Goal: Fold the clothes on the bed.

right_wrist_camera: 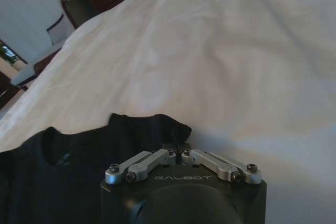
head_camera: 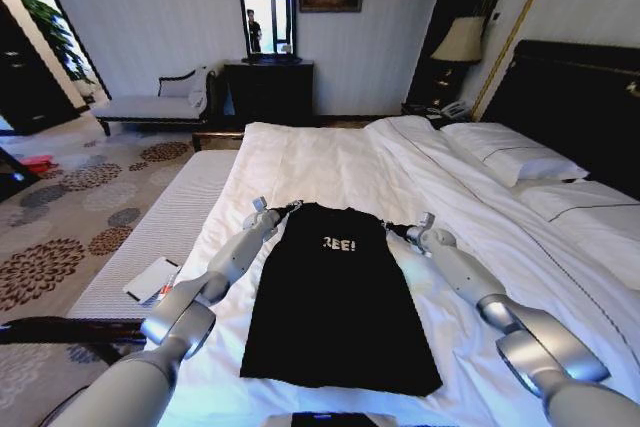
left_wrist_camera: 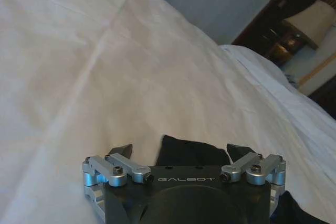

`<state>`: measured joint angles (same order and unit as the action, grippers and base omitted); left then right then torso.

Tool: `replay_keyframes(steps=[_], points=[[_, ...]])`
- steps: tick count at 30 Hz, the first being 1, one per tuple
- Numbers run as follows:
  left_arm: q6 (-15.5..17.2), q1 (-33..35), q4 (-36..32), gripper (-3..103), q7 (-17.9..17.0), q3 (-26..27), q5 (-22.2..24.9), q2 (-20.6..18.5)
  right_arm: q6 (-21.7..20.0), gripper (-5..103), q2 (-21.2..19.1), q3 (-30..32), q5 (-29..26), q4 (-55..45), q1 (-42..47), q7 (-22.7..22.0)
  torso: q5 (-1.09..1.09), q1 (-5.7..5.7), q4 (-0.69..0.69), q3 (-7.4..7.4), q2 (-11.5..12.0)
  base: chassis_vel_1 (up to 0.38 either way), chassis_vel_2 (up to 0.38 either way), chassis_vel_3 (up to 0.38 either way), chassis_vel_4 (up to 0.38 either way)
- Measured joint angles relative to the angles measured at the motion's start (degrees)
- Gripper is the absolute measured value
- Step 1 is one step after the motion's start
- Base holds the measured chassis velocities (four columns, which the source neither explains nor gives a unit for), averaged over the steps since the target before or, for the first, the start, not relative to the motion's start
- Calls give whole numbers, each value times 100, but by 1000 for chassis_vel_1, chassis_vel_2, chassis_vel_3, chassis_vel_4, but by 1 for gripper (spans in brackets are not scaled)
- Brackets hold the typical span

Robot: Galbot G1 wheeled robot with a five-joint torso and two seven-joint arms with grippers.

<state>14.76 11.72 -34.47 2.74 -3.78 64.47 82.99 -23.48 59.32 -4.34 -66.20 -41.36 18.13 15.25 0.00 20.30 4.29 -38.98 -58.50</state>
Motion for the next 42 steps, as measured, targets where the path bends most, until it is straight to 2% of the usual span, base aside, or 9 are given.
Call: replay_keyframes(steps=[8,18,29,32,34,36,38,40,42], points=[[27,-31,206,100,-19,110,-204,80,0,0,38,-62,-23,-28,-43,-19,0,0,4,0,0,0,0,0,0],[-48,-74,314,100,261,115,-305,173,0,0,37,-78,-37,-21,-60,-22,0,0,4,0,0,0,0,0,0],[-92,-99,489,103,375,186,-376,293,0,0,29,-115,-39,-43,-40,-33,0,0,2,0,0,0,0,0,0],[-147,-95,526,91,427,193,-407,316,0,0,11,-122,-39,-43,-38,-34,0,0,4,0,0,0,0,0,0],[-158,-96,534,91,435,193,-411,317,0,0,10,-122,-39,-43,-38,-34,0,0,4,0,0,0,0,0,0],[-201,-104,582,76,467,198,-424,329,0,0,11,-123,-39,-43,-30,-34,0,0,4,0,0,0,0,0,0],[-219,-106,608,71,481,208,-433,333,0,0,14,-123,-39,-44,-21,-34,0,0,3,0,0,0,0,0,0],[-226,-106,622,71,486,217,-442,336,0,0,17,-123,-39,-45,-17,-35,0,0,3,0,0,0,0,0,0],[-236,-106,641,55,489,234,-459,341,0,0,17,-123,-38,-47,-13,-36,0,0,3,0,0,0,0,0,0]])
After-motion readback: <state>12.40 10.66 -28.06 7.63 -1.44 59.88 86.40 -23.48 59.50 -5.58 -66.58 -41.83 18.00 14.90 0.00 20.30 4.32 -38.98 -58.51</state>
